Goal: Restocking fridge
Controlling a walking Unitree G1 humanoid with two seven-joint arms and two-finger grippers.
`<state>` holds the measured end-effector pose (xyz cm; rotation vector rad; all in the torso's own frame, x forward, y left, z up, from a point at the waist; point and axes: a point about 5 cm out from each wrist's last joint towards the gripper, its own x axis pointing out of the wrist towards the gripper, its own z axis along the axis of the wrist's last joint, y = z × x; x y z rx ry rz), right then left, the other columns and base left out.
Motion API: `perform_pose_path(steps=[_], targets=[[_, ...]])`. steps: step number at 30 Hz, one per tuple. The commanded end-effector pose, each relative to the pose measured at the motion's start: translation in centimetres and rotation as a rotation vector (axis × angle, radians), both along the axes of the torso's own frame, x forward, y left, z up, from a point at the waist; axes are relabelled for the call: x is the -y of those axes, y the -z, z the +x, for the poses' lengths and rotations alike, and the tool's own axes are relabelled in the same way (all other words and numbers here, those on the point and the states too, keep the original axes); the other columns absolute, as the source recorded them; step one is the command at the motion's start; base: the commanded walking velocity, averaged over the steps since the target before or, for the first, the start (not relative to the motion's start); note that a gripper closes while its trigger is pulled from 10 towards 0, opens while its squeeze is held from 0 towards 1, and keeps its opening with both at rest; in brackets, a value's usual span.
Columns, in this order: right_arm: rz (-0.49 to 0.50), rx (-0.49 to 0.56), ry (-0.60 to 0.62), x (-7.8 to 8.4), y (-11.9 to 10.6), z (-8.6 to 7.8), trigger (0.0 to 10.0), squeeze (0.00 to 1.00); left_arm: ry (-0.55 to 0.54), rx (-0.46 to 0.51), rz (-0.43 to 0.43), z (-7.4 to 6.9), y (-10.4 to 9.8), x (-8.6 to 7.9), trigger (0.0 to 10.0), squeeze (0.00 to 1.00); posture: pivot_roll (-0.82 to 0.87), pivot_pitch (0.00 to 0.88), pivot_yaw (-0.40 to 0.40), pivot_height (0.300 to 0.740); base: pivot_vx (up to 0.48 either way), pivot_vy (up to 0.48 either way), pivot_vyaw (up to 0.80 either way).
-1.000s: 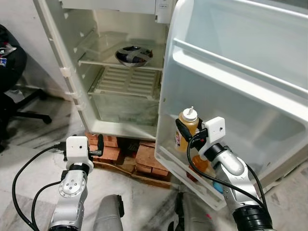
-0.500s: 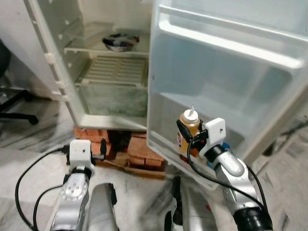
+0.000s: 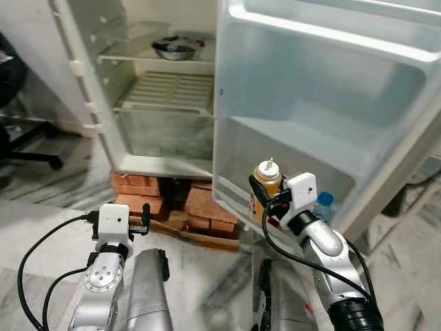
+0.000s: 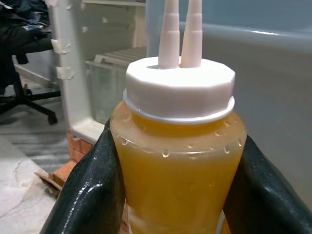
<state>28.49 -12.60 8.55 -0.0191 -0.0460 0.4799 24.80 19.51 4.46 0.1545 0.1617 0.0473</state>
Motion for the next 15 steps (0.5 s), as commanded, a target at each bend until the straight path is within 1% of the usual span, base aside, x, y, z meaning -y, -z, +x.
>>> perform_pose_path(steps=[1,5,9,12,13,15], targets=[[-0.005,0.053,-0.008,-0.8,-1.0,0.6,10.0,0.0,0.005,0.031,0.023,0.2,-0.8,0.0,10.0,0.0,0.05,0.0,-0.034,0.517,0.0,0.0,0.0],[-0.008,0.062,-0.016,-1.8,-1.0,0.9,10.0,0.0,-0.004,0.044,0.039,-0.1,-1.2,-0.2,10.0,0.0,0.06,0.035,-0.041,0.517,0.0,0.0,0.0],[-0.012,0.09,-0.032,-3.3,-1.4,1.7,10.0,0.0,0.015,0.066,0.084,-0.5,-1.7,-0.3,10.0,0.0,0.07,0.063,-0.044,0.517,0.0,0.0,0.0],[-0.021,0.111,-0.04,-3.9,-1.7,2.0,10.0,0.0,0.014,0.067,0.091,-0.7,-1.8,-0.3,10.0,0.0,0.08,0.081,-0.046,0.517,0.0,0.0,0.0],[-0.024,0.121,-0.039,-4.1,-2.0,2.1,10.0,0.0,0.014,0.068,0.094,-0.8,-1.9,-0.4,10.0,0.0,0.08,0.088,-0.046,0.517,0.0,0.0,0.0],[-0.032,0.164,-0.038,-5.2,-2.9,2.9,10.0,0.0,0.017,0.078,0.109,-1.0,-2.2,-0.4,10.0,0.0,0.08,0.11,-0.051,0.517,0.0,0.0,0.0]])
